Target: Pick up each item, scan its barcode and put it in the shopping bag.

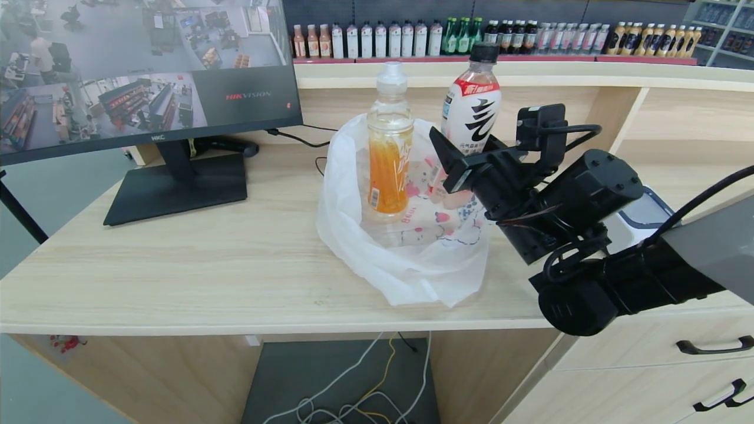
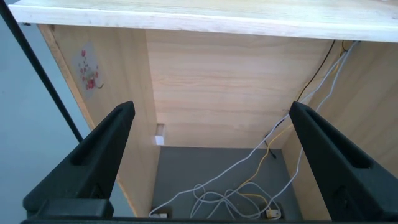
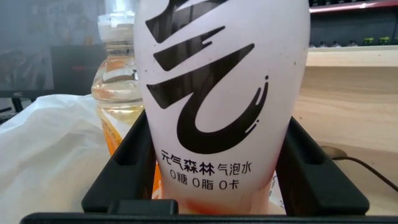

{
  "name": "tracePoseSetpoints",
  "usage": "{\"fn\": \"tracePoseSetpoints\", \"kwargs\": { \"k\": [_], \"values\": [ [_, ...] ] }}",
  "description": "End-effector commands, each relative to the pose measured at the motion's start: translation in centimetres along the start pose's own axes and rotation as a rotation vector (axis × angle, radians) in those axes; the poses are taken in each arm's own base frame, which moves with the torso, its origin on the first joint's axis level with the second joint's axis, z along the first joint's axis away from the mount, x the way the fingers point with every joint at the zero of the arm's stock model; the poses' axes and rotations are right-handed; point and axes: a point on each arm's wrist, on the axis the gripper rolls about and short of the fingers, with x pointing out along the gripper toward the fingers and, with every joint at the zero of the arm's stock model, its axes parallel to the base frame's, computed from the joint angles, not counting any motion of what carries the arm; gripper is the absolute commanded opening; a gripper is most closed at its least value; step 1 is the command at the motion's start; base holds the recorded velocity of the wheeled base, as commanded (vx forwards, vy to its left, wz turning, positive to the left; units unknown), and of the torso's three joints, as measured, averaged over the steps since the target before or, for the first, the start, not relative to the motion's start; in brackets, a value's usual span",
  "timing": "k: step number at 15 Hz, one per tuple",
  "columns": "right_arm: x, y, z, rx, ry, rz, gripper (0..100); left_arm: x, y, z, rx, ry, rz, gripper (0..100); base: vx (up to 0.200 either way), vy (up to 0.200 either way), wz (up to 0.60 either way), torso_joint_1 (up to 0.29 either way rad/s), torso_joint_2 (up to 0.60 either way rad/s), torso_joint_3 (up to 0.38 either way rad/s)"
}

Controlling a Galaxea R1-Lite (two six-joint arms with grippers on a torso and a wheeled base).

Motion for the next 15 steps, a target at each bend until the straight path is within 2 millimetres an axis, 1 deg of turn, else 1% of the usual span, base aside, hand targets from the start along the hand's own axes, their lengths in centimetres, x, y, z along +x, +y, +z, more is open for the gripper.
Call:
{"fn": "tracePoseSetpoints", "kwargs": {
  "k": [1, 4, 8, 11, 15],
  "values": [
    [0.4, -0.1, -1.4, -0.003, 0.014, -0.001, 0, 0.0, 0.0, 0.0, 0.001, 0.000, -0.001, 100, 0.000, 0.000, 0.00, 0.000, 0.00, 0.000],
    [0.9, 0.0, -2.4, -0.003, 0.013, -0.004, 0, 0.0, 0.0, 0.0, 0.001, 0.000, -0.001, 100, 0.000, 0.000, 0.00, 0.000, 0.00, 0.000],
    [0.9, 0.0, -3.0, -0.004, 0.024, -0.005, 0, 0.0, 0.0, 0.0, 0.001, 0.000, -0.001, 100, 0.000, 0.000, 0.00, 0.000, 0.00, 0.000],
    [0.7, 0.0, -3.8, -0.004, 0.045, -0.006, 0, 0.0, 0.0, 0.0, 0.001, 0.000, -0.001, 100, 0.000, 0.000, 0.00, 0.000, 0.00, 0.000],
    [-0.1, 0.0, -4.5, -0.004, 0.083, -0.002, 0, 0.0, 0.0, 0.0, 0.002, 0.000, -0.001, 100, 0.000, 0.000, 0.00, 0.000, 0.00, 0.000]
  ]
}}
